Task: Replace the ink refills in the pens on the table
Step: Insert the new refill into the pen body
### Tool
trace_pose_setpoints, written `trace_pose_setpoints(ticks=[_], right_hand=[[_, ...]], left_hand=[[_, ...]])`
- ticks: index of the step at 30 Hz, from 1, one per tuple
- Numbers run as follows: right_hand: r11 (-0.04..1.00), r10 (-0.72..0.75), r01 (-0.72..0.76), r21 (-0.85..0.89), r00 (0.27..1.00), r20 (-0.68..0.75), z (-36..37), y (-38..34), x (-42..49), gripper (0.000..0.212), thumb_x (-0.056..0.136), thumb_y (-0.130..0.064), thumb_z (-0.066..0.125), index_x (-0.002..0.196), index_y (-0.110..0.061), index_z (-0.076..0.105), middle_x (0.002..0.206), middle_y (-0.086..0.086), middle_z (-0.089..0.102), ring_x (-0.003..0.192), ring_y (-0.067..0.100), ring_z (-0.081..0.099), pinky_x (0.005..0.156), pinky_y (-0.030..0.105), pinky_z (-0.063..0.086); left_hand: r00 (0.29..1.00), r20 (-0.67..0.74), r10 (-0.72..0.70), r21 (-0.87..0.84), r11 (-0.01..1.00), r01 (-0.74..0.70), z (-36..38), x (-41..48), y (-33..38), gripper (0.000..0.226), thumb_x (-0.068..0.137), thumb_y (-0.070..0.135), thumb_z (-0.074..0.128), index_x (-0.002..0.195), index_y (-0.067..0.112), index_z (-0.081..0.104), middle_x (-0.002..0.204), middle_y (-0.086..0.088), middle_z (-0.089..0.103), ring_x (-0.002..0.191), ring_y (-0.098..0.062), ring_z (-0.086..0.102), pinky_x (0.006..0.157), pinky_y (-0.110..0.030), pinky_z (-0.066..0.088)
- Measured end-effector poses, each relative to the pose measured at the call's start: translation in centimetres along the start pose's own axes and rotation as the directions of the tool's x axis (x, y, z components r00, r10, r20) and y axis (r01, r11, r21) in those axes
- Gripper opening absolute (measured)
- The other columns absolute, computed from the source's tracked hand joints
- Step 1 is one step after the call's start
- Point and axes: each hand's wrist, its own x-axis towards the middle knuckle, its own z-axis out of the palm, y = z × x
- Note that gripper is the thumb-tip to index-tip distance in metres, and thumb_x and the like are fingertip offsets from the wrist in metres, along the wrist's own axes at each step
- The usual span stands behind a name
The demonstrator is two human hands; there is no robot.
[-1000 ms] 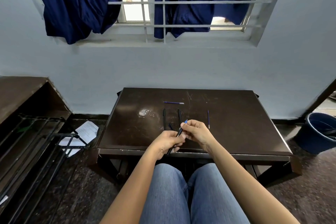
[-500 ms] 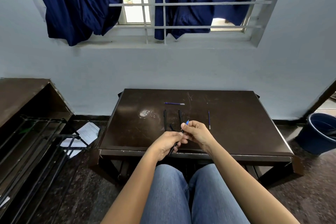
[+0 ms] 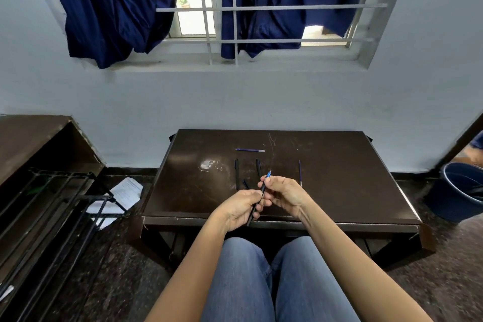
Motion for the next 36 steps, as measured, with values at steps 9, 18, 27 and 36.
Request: trace_pose_setpoints(ticks=[9,18,27,36], right_hand=[[0.990,0.035,-0.070,0.123,0.963,0.268,0.1,-0.9,-0.3,0.036,0.088,-0.012,0.053,0.123,-0.010,0.061,0.119,0.004,0.069,0.098,0.012,0.068,0.088,0.028,0.053],[0.997,-0.032,0.027,0.071,0.996,0.081,1.1,0.3,1.0,0.023,0.096,0.003,0.044,0.099,-0.005,0.064,0.085,0.003,0.076,0.063,0.010,0.067,0.069,0.022,0.056],[1.000,0.022,-0.020,-0.018,0.995,0.098,2.1,0.8,1.5,0.024,0.100,-0.005,0.040,0.109,-0.008,0.063,0.109,0.006,0.071,0.081,0.007,0.069,0.078,0.024,0.052],[0.967,0.000,-0.112,0.229,0.898,0.441,0.8,0.7,2.7,0.060,0.071,-0.024,0.082,0.125,-0.005,0.063,0.131,0.015,0.061,0.115,0.025,0.062,0.092,0.035,0.054]], left_hand=[[0.995,0.098,-0.024,-0.166,0.985,0.040,-1.0,0.2,0.5,0.025,0.103,0.014,0.034,0.087,0.011,0.054,0.064,0.003,0.047,0.045,0.000,0.037,0.041,-0.012,0.030],[0.996,0.089,-0.028,-0.122,0.992,0.039,-1.7,0.6,0.4,0.028,0.104,0.020,0.033,0.083,0.015,0.052,0.059,0.008,0.045,0.043,0.000,0.034,0.041,-0.011,0.028],[0.999,-0.019,-0.030,-0.066,0.997,0.029,-1.7,1.3,-0.1,0.029,0.103,0.018,0.033,0.078,0.017,0.049,0.054,0.010,0.043,0.038,0.000,0.030,0.039,-0.012,0.023],[0.929,0.366,-0.055,-0.420,0.881,0.218,-3.1,1.8,-0.1,0.025,0.097,0.019,0.040,0.077,0.015,0.054,0.056,0.010,0.042,0.042,0.000,0.035,0.045,-0.011,0.023]])
